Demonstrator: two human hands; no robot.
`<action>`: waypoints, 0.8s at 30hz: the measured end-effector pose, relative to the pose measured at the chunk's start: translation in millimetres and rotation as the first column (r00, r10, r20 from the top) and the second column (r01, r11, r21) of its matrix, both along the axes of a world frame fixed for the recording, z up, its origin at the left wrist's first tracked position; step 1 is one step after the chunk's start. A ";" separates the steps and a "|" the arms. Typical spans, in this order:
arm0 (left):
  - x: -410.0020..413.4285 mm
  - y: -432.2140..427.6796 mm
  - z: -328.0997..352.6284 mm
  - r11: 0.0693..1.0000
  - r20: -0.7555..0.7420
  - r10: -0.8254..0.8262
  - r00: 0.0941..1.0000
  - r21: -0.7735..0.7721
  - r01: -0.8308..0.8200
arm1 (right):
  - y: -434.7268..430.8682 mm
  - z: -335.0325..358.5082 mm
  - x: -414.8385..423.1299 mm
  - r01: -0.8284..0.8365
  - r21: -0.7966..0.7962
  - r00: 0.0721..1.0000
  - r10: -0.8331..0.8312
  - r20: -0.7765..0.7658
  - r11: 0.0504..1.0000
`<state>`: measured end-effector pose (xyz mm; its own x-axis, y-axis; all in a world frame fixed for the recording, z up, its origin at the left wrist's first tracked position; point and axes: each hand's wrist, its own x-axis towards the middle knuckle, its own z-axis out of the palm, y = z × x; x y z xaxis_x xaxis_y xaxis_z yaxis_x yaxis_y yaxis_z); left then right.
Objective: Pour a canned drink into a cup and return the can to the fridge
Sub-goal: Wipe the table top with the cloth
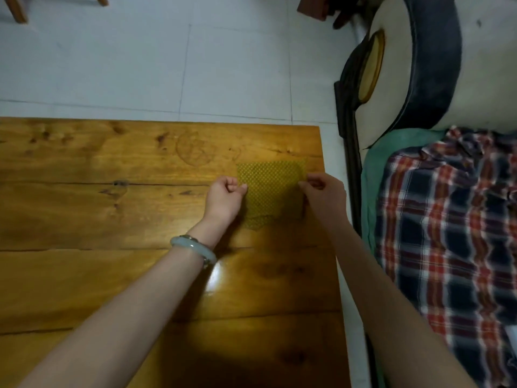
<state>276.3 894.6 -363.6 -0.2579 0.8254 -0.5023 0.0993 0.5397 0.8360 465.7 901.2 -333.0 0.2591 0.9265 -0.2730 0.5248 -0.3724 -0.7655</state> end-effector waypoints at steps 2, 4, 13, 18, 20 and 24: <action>5.7 18.3 -6.5 0.999 0.020 0.005 1.000 -0.041 -0.005 | 22.0 -9.1 10.5 -0.006 -0.007 1.000 0.006 -0.014 1.000; 11.2 36.2 -12.9 0.998 0.045 -0.003 0.999 -0.070 0.006 | 39.3 -19.4 19.3 -0.002 0.000 1.000 0.002 -0.015 1.000; 35.0 96.7 -15.3 0.997 -0.045 -0.025 0.999 0.071 0.028 | 92.6 -43.8 39.5 0.041 0.058 0.999 -0.041 -0.002 0.997; 35.9 93.9 -22.3 0.997 -0.187 -0.078 0.979 -0.007 0.078 | 94.0 -48.3 41.1 -0.014 0.051 0.997 0.010 0.072 0.999; 32.1 83.3 -18.8 0.988 -0.305 -0.144 0.942 0.008 0.154 | 89.5 -45.6 41.9 -0.085 0.076 0.985 0.073 0.154 0.993; 24.9 53.4 -12.0 0.772 -0.844 -0.287 0.453 0.077 0.631 | 65.0 -48.3 30.8 -0.534 0.174 0.705 0.321 0.633 0.828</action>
